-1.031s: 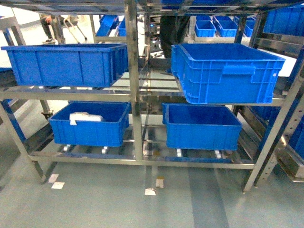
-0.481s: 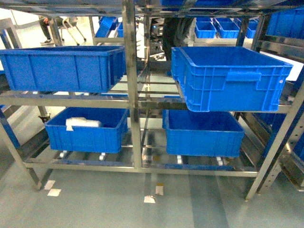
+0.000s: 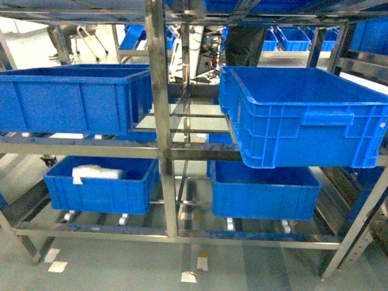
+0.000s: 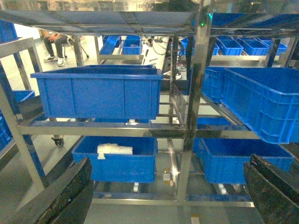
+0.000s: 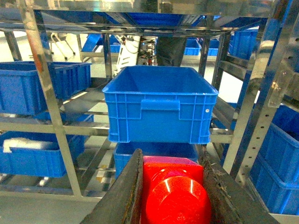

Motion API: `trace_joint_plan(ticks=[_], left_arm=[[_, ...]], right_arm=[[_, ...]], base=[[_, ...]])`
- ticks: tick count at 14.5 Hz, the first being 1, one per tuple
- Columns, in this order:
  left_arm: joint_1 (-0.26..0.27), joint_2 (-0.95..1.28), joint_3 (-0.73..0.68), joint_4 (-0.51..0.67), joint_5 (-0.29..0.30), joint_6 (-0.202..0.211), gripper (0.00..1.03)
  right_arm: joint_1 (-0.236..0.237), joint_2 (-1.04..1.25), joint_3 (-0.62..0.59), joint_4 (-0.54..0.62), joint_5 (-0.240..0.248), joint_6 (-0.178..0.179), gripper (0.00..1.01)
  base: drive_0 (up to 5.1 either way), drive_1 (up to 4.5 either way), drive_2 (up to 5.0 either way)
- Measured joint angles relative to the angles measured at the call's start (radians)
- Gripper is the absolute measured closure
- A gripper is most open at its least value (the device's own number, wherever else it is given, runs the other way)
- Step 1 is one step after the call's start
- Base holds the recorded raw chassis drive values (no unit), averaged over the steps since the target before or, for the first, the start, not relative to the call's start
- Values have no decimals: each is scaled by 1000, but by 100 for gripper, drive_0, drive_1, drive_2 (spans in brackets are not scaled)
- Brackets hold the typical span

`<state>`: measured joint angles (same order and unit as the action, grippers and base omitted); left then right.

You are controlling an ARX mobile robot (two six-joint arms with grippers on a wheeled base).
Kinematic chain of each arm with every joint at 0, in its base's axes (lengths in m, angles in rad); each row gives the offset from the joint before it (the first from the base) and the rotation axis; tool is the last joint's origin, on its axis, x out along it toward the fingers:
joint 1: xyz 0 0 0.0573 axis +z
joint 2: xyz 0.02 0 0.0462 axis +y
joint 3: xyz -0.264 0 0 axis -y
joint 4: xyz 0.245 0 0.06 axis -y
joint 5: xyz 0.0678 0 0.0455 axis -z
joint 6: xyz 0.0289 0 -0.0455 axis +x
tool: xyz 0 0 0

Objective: Pick red block from blue box to shelf

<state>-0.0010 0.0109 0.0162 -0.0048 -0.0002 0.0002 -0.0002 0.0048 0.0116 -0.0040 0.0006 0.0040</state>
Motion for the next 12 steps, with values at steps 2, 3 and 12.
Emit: trace_joint_plan(ticks=[2, 3, 12], left_arm=[[0, 0, 0, 2, 0, 0, 5], [0, 0, 0, 2, -2, 0, 5], [0, 0, 0, 1, 0, 0, 5]], right_arm=[[0, 0, 0, -1, 0, 0, 74], [0, 0, 0, 3, 0, 0, 74], [0, 0, 0, -1, 0, 0, 74]], base=[[-1, 423, -425], [-8, 416, -433], [0, 425, -424]])
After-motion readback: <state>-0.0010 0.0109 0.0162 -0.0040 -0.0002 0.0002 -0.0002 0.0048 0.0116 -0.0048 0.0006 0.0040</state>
